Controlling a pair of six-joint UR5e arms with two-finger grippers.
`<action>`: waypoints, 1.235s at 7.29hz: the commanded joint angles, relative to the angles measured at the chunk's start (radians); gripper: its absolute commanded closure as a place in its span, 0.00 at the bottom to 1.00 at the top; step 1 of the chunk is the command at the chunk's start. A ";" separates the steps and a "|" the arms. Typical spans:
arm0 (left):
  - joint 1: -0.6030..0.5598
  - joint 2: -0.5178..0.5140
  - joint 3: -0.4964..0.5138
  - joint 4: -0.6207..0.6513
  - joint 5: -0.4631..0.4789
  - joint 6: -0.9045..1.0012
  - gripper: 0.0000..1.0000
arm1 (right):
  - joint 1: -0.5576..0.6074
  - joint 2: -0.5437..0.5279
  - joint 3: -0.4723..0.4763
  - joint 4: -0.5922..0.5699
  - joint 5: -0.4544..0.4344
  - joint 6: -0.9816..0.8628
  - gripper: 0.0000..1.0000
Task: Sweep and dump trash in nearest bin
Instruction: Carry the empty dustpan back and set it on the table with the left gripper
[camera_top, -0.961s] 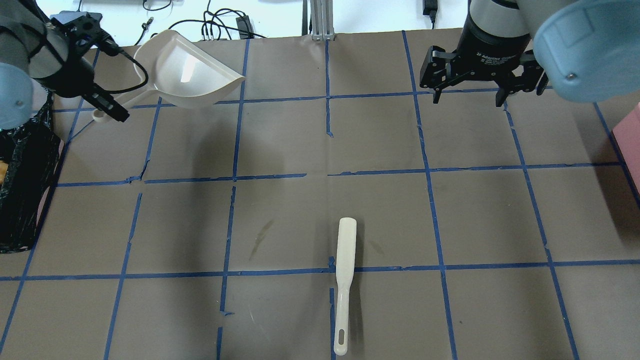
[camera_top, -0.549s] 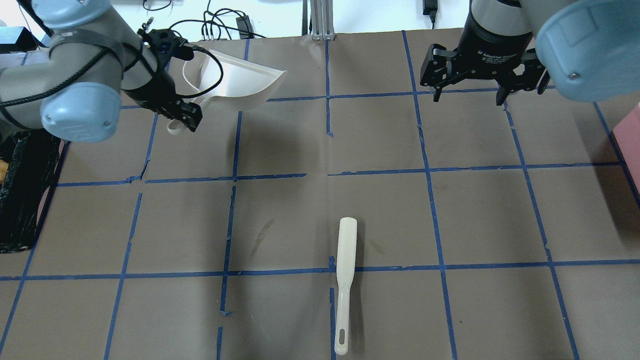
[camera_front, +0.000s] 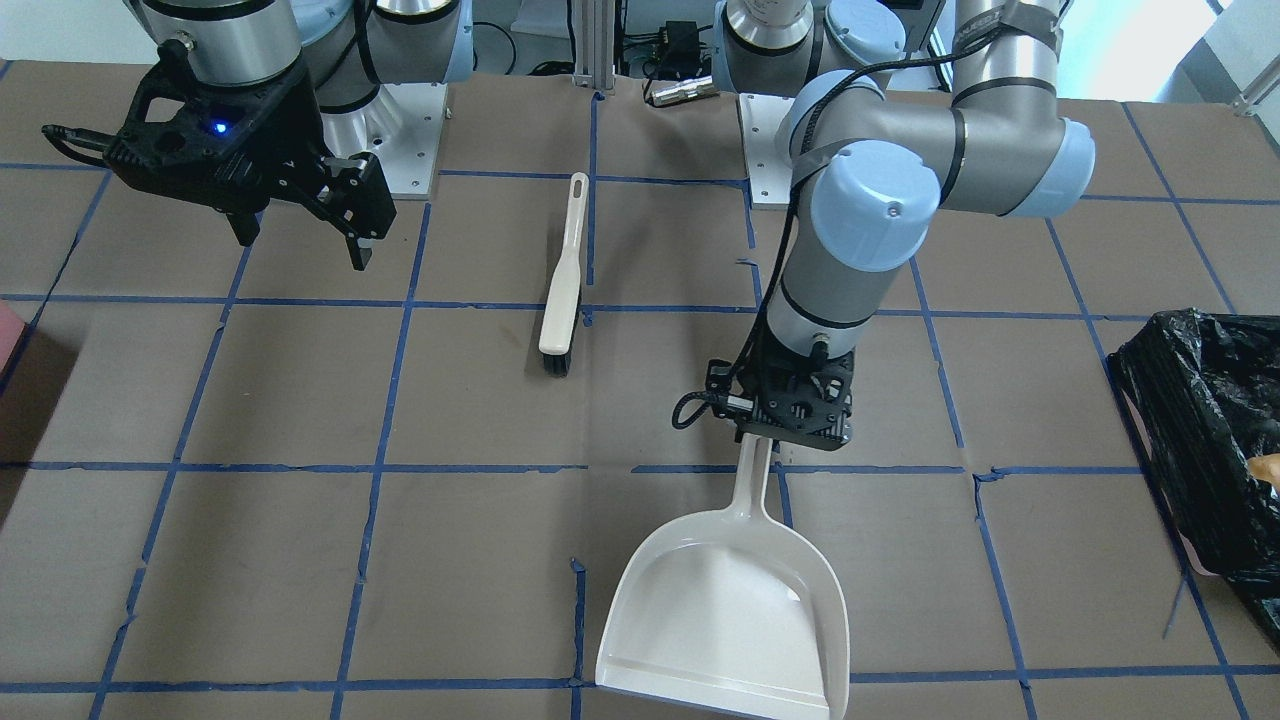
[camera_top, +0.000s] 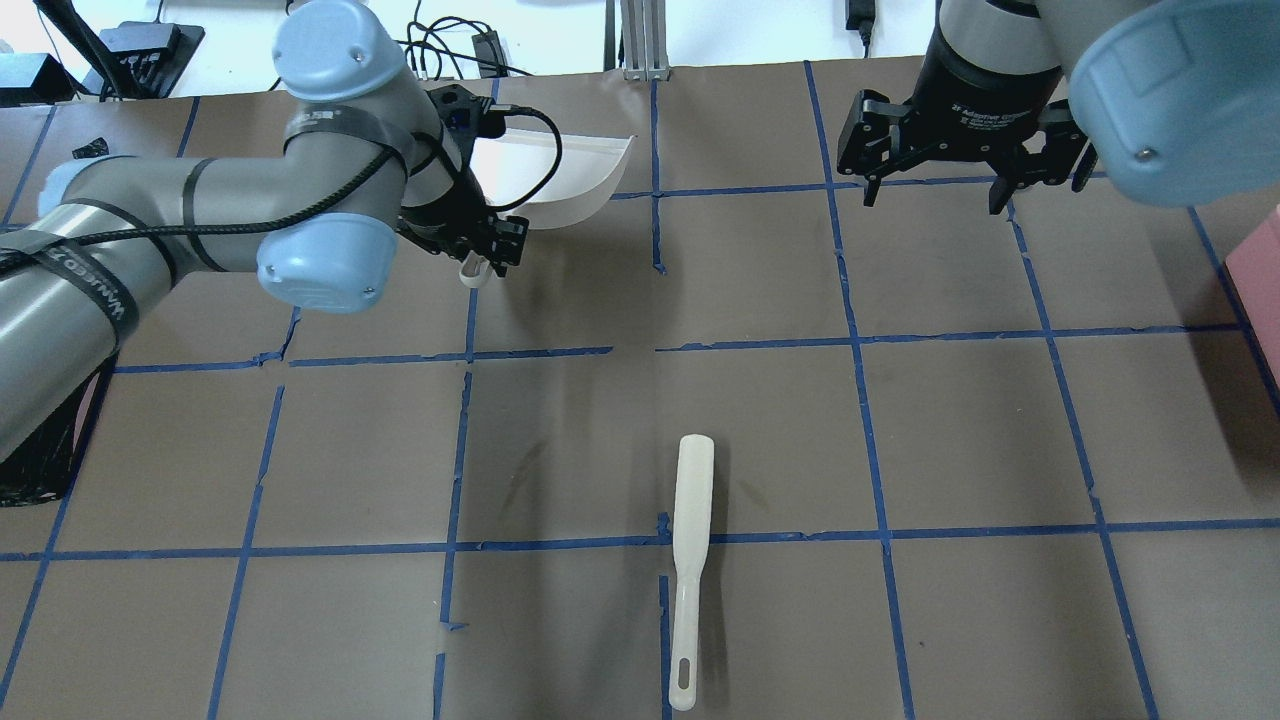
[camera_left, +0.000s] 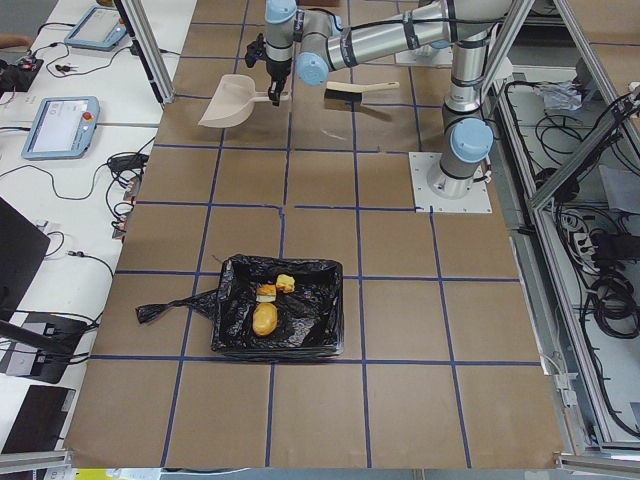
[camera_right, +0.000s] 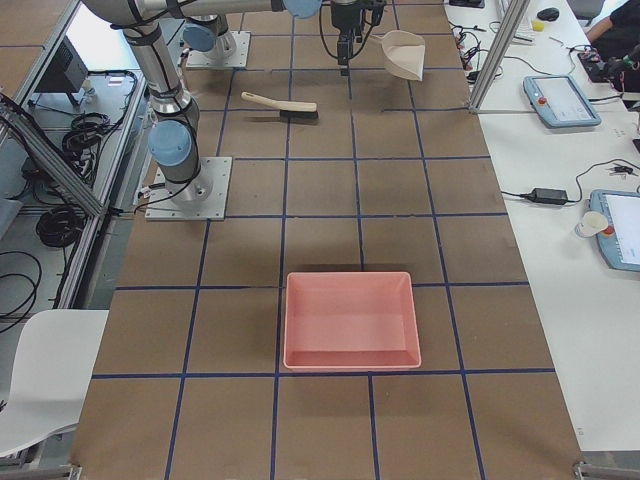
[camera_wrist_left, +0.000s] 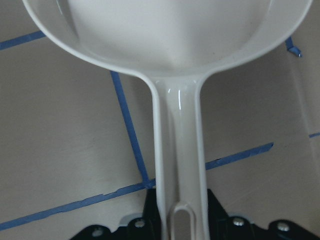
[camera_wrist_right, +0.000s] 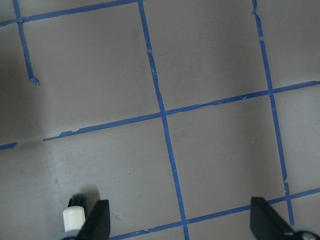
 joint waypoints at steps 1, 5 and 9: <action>-0.111 -0.080 0.000 0.108 0.001 -0.164 0.82 | 0.000 0.001 0.001 0.002 0.000 0.000 0.00; -0.216 -0.158 0.004 0.221 0.028 -0.208 0.82 | 0.000 0.000 0.001 -0.007 -0.003 -0.014 0.00; -0.250 -0.188 0.004 0.221 0.039 -0.272 0.79 | -0.001 0.003 0.001 -0.002 -0.001 -0.014 0.00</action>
